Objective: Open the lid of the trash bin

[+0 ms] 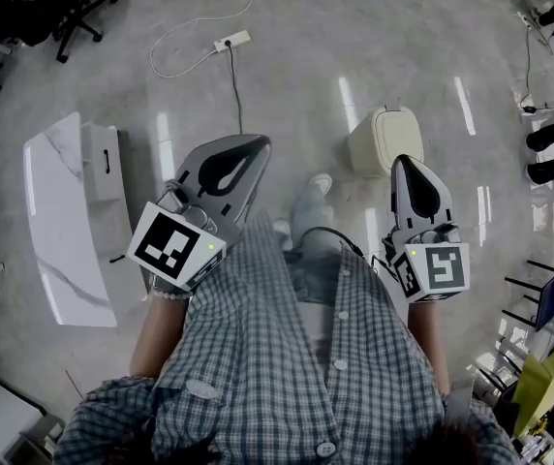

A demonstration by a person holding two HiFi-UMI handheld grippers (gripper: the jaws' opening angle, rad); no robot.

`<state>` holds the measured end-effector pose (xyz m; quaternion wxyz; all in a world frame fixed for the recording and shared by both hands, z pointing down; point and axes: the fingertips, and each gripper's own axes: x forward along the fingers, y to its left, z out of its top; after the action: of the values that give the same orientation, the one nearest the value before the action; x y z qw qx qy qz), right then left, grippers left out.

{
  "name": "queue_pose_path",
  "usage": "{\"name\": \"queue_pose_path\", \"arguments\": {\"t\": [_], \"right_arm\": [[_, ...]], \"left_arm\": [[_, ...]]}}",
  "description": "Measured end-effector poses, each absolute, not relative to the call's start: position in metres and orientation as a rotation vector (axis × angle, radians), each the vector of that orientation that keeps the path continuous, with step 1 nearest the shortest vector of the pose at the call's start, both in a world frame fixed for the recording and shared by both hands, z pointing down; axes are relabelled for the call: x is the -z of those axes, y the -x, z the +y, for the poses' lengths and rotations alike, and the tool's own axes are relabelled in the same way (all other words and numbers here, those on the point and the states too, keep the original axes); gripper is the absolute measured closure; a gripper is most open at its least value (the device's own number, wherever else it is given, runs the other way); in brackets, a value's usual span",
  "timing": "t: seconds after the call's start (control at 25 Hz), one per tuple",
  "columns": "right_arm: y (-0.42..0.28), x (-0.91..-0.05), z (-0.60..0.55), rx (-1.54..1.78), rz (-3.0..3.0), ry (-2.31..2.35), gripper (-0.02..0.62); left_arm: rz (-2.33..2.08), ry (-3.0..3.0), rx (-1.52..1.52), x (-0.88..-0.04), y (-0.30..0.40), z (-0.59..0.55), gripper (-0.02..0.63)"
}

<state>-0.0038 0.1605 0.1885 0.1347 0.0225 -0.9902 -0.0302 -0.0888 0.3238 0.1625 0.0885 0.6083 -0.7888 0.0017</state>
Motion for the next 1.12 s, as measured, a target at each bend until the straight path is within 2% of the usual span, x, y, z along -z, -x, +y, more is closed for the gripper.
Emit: {"name": "queue_pose_path", "arguments": {"t": [0.36,0.84,1.12], "right_arm": [[0.038,-0.202,0.123,0.049,-2.865,-0.084,0.577],[0.084,-0.198,0.007,0.024,-2.843,-0.201,0.578],[0.073,-0.207,-0.054,-0.037,-2.809,-0.383,0.578]], "left_arm": [[-2.336,-1.836,-0.027,-0.165,0.126,0.279,0.601],[-2.239,-1.932,-0.036,-0.157,0.181,0.154,0.601],[-2.095,-2.063,-0.075,-0.163,0.187,0.077,0.601]]}}
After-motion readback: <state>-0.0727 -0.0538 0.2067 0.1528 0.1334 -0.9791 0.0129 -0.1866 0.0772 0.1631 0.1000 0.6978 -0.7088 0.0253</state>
